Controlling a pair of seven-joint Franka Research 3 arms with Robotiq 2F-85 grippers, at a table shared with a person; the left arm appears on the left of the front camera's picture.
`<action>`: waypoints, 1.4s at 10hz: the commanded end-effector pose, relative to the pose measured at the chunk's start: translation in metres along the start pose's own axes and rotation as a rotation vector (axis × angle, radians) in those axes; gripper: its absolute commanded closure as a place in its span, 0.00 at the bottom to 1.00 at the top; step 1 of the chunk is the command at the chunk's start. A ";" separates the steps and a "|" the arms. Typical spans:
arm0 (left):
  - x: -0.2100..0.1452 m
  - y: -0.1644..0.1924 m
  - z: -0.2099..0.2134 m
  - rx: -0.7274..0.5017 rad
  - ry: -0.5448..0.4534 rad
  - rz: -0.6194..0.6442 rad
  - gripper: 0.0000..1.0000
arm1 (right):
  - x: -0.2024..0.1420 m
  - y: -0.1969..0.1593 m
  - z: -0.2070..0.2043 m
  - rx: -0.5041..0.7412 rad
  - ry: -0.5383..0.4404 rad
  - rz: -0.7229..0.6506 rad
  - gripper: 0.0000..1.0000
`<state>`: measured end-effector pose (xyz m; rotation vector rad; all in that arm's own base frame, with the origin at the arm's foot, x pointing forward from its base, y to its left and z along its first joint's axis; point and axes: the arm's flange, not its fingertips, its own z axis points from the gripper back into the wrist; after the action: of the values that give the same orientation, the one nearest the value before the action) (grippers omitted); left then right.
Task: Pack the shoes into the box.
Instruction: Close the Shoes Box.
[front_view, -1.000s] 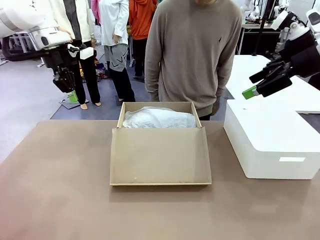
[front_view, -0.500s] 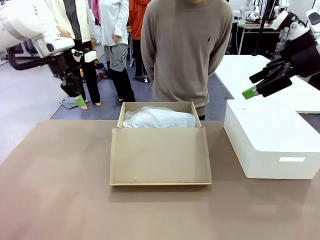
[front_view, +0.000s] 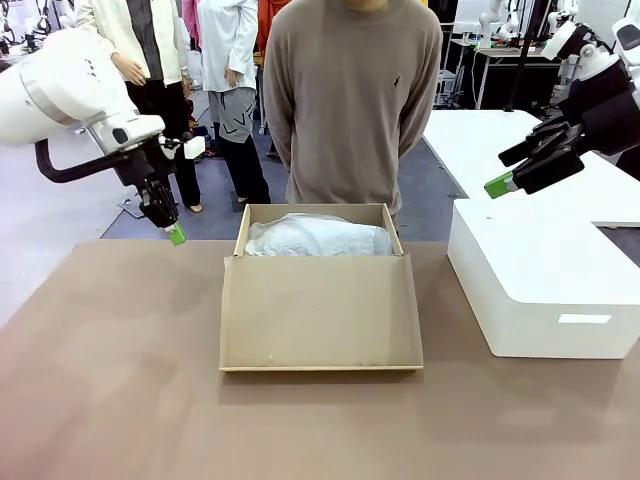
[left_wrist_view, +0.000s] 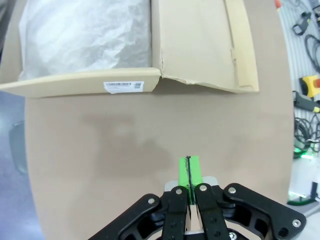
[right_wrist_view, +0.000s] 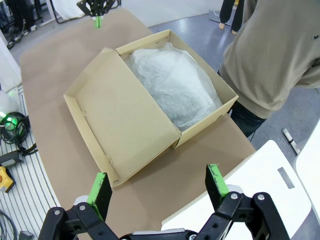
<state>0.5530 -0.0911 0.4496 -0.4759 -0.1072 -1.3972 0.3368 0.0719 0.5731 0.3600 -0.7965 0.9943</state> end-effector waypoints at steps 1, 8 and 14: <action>-0.002 -0.001 -0.016 -0.013 -0.031 -0.003 1.00 | 0.001 -0.001 0.000 0.011 -0.015 -0.001 0.00; -0.006 0.008 -0.030 -0.049 -0.001 0.019 1.00 | 0.001 -0.001 0.000 0.011 -0.015 -0.001 0.00; -0.001 0.031 -0.056 -0.168 -0.041 0.165 1.00 | 0.001 -0.001 0.000 0.011 -0.015 -0.001 0.00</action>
<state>0.5620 -0.1019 0.3886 -0.5819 0.0099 -1.3011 0.3368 0.0718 0.5732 0.3600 -0.7965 0.9943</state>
